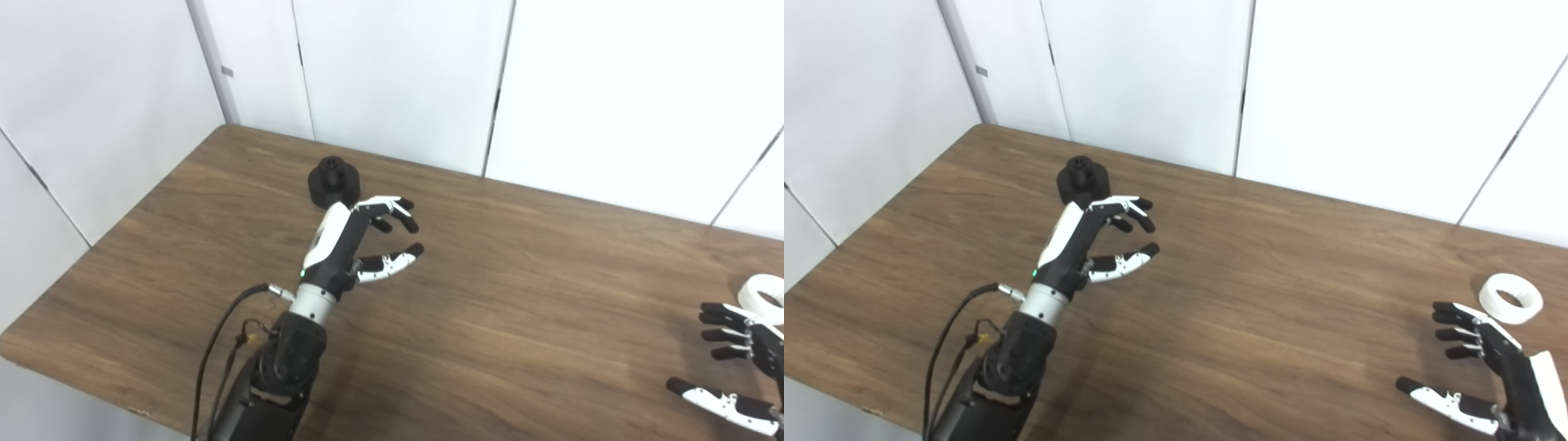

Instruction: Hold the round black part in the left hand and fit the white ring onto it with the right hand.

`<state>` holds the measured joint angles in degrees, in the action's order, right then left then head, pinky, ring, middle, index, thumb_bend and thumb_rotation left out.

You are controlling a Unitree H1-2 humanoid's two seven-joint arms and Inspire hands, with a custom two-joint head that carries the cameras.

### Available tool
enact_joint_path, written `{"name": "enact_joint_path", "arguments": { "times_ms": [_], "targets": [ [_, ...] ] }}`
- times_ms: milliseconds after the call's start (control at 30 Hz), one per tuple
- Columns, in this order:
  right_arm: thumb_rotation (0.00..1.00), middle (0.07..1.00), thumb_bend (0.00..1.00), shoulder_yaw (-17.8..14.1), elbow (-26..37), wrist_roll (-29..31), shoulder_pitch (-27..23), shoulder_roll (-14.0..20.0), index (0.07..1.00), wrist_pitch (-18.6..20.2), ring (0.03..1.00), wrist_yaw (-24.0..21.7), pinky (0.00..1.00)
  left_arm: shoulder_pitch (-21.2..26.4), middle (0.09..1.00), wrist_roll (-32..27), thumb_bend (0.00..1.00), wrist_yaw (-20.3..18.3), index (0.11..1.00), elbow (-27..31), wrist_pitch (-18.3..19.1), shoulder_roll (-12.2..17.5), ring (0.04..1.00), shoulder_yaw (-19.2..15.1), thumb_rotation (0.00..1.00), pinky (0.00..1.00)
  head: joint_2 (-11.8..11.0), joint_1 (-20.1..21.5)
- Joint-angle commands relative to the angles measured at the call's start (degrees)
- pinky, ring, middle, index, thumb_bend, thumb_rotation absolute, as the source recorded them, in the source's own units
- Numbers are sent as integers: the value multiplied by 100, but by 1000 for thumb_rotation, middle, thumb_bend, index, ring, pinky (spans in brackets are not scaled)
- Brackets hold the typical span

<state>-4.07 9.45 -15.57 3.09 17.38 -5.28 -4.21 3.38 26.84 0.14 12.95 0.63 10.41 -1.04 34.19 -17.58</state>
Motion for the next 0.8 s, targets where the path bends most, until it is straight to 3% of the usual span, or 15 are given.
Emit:
{"name": "enact_joint_path", "arguments": {
  "times_ms": [0,67,133,200,367,567,767],
  "targets": [
    [0,731,716,-89,84,117,-107,154,744,-256,665,46,562,295,756,140,513,24,497,254,77,145,735,-42,77,593,8,-7],
    [0,729,720,-93,73,85,-100,170,742,-293,663,82,561,417,768,206,512,5,498,219,142,260,750,-53,78,616,1,-9],
    [0,727,724,-94,69,55,-91,185,739,-301,663,114,562,521,791,234,684,4,619,173,178,348,768,-72,191,634,-1,-14],
    [0,728,725,-92,90,51,-83,196,738,-265,663,116,560,622,803,277,736,51,655,128,233,394,779,-110,212,642,15,-24],
    [0,729,724,-107,43,115,-72,217,738,-331,661,111,558,926,827,676,754,214,673,1,509,527,841,-191,244,705,6,-29],
    [3,726,725,-128,-66,115,-77,242,737,-499,654,127,550,1209,875,790,760,439,690,-368,540,673,920,-300,291,776,13,-38],
    [19,727,727,-137,-94,152,-70,268,738,-546,654,99,553,1416,896,923,764,628,708,-601,588,821,947,-341,259,790,5,-52]
  ]
}}
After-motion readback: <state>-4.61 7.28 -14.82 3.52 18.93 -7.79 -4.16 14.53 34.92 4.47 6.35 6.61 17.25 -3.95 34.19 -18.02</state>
